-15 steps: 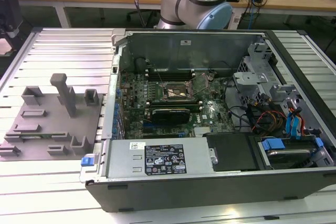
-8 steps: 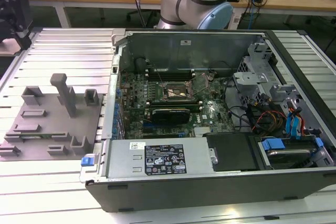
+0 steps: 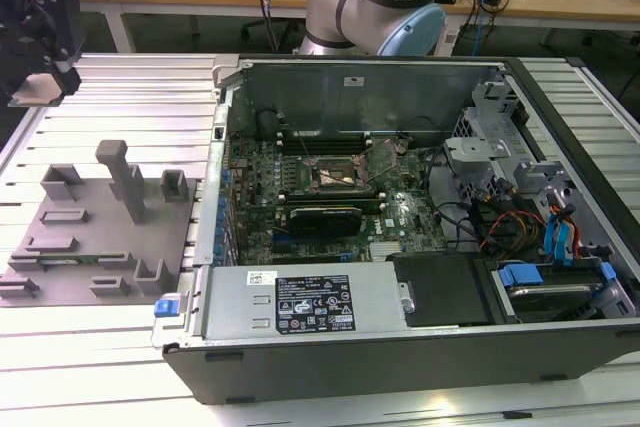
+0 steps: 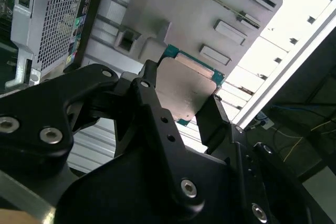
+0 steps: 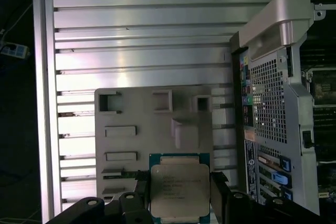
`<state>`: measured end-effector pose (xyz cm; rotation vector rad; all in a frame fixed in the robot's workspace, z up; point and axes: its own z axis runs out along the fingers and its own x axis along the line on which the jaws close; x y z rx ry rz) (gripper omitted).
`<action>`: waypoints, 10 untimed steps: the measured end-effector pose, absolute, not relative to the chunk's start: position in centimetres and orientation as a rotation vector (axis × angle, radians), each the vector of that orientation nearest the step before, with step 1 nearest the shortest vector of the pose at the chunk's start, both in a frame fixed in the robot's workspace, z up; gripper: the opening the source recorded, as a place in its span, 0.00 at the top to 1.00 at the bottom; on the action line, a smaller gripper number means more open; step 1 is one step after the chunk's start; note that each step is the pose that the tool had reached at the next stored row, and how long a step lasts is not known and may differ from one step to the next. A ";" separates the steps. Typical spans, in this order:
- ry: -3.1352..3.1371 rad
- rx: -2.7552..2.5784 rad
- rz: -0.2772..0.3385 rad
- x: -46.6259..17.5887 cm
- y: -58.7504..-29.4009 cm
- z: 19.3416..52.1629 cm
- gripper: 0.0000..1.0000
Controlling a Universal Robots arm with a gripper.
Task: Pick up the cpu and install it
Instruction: 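Pick up the cpu and move it towards the insertion slot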
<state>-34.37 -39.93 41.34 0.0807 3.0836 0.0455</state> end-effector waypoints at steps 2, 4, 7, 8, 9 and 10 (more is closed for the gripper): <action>3.084 0.081 0.046 -33.6 -39.9 41.3 0.45; 3.084 0.081 0.046 -33.2 -39.9 41.3 0.45; 3.084 0.081 0.045 -32.4 -39.9 41.3 0.45; 3.084 0.081 0.046 -32.3 -39.9 41.3 0.45; 3.084 0.081 0.046 -32.0 -39.9 41.3 0.45; 3.084 0.081 0.046 -31.8 -39.9 41.3 0.45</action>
